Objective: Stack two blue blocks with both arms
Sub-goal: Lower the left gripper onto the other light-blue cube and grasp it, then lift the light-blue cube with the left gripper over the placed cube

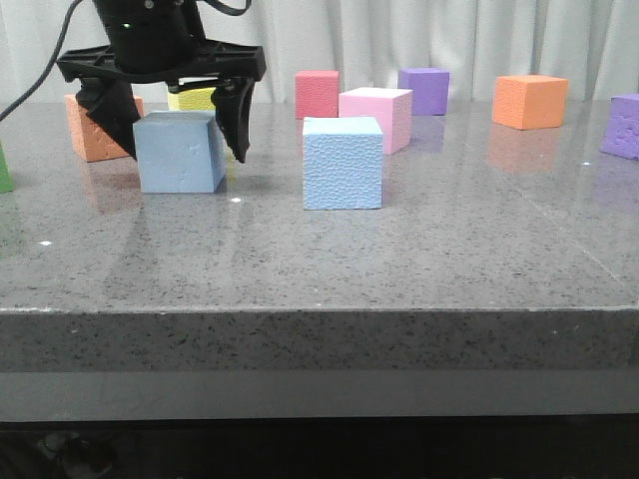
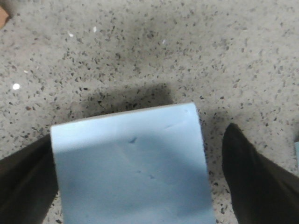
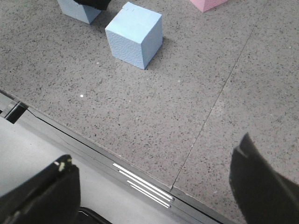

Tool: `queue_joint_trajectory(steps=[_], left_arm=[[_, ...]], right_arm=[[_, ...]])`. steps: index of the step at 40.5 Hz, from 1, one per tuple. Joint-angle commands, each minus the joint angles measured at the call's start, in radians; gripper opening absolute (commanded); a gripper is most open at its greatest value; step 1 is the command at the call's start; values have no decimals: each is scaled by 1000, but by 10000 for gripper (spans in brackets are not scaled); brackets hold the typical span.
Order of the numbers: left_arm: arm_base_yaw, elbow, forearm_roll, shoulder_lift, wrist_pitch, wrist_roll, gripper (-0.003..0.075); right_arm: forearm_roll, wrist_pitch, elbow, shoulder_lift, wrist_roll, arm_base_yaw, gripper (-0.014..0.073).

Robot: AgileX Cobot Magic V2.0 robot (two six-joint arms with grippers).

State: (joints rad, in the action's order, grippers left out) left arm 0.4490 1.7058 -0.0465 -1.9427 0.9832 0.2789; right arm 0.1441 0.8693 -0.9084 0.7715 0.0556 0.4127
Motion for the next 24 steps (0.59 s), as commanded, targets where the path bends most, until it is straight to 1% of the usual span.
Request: queue_joint_trajectory(steps=[1, 6, 9, 12, 15, 18, 22, 24], left_arm=[[6, 35, 3, 55, -24, 12, 559], [6, 36, 3, 55, -34, 12, 416], [6, 38, 3, 55, -34, 8, 351], [6, 49, 3, 57, -17, -7, 313], [6, 86, 6, 57, 20, -50, 304], [6, 141, 20, 57, 74, -125, 304], [8, 233, 87, 57, 143, -299, 304], [8, 279, 145, 57, 177, -392, 304]], right_arm=[[9, -62, -22, -5, 2, 1, 654], [9, -62, -22, -5, 2, 1, 654], [9, -62, -22, -5, 2, 1, 654], [9, -62, -22, -5, 2, 1, 654], [9, -62, -22, -5, 2, 1, 654], [9, -62, -22, -5, 2, 1, 654], [9, -62, -22, -5, 2, 1, 654], [9, -62, -22, -5, 2, 1, 654]])
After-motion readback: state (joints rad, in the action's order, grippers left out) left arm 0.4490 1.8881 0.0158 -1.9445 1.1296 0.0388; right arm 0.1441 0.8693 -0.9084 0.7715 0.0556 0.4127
